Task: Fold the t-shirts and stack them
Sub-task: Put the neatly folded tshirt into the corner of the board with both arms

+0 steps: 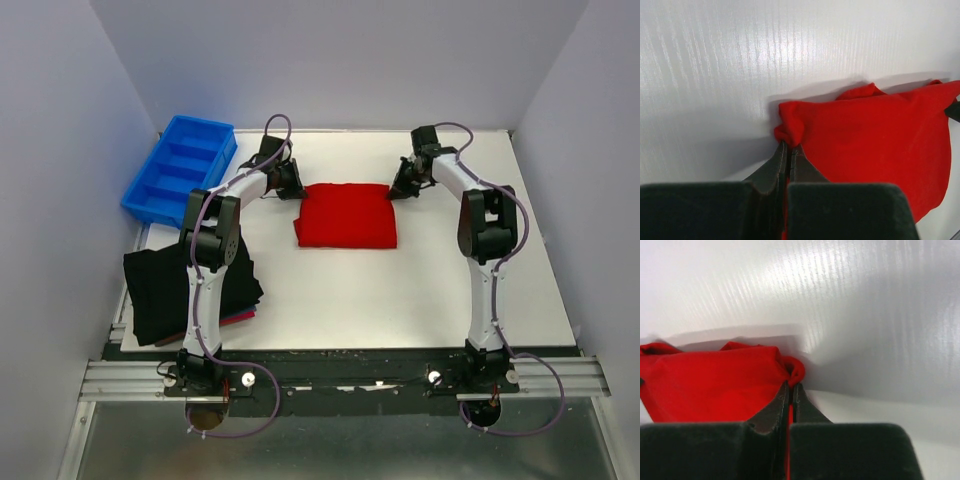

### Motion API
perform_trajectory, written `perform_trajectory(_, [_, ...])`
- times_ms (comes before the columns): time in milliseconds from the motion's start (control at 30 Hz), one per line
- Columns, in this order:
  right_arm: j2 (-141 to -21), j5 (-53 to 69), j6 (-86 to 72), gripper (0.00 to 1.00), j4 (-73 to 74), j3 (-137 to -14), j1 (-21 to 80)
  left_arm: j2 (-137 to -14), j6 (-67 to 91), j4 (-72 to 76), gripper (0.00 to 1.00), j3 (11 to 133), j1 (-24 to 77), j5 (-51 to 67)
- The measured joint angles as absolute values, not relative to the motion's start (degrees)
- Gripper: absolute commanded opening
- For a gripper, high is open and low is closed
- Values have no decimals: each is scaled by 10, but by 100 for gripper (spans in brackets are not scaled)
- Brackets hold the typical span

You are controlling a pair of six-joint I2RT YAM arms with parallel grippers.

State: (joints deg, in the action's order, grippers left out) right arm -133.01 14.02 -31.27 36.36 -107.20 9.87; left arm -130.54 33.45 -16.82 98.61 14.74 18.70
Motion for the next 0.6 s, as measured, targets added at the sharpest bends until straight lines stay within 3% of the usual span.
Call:
perform_trajectory(300, [-1329,148,-289,1,385,-1096,102,-1302,335,-170,0,983,147,184])
perform_trajectory(600, [-1116,168,-280,1,344,-934,107,-1149,349,-183,0,878,151,165])
